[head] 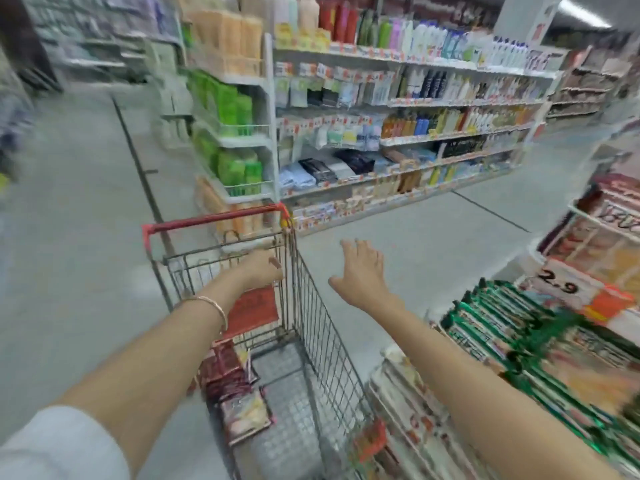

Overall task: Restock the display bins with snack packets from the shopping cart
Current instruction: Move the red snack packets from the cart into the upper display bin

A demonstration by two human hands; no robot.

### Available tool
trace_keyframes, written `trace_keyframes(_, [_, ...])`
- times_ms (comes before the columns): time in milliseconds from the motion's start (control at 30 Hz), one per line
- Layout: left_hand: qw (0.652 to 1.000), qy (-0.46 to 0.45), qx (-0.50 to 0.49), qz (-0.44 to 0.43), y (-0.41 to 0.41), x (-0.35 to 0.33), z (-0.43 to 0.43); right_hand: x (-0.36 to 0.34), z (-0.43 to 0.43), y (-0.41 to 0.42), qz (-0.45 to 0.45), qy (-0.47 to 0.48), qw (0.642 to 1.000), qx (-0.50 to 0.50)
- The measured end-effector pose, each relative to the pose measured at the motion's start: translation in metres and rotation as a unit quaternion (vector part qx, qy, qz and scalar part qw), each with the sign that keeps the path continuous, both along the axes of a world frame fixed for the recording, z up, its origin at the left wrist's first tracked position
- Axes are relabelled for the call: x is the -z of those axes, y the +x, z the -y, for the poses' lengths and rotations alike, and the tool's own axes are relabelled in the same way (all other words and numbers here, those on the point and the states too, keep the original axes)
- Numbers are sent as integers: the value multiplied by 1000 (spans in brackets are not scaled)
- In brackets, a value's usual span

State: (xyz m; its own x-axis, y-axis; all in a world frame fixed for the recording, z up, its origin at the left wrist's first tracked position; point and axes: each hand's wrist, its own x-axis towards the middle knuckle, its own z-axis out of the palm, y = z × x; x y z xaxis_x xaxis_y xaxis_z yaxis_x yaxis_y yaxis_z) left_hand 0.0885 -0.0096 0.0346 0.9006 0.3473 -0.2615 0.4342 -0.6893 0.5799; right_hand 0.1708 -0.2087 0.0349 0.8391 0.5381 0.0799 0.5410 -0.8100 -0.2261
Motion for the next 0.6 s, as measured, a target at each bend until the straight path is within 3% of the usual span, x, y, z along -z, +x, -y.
trace_keyframes(300, [981, -88, -155, -74, -105, 114, -57, 131, -90, -59, -133, -106, 977, -127])
trace_keyframes(600, [950, -176, -232, -109, -80, 198, -77, 221, -127, -7, -266, -217, 924, -168])
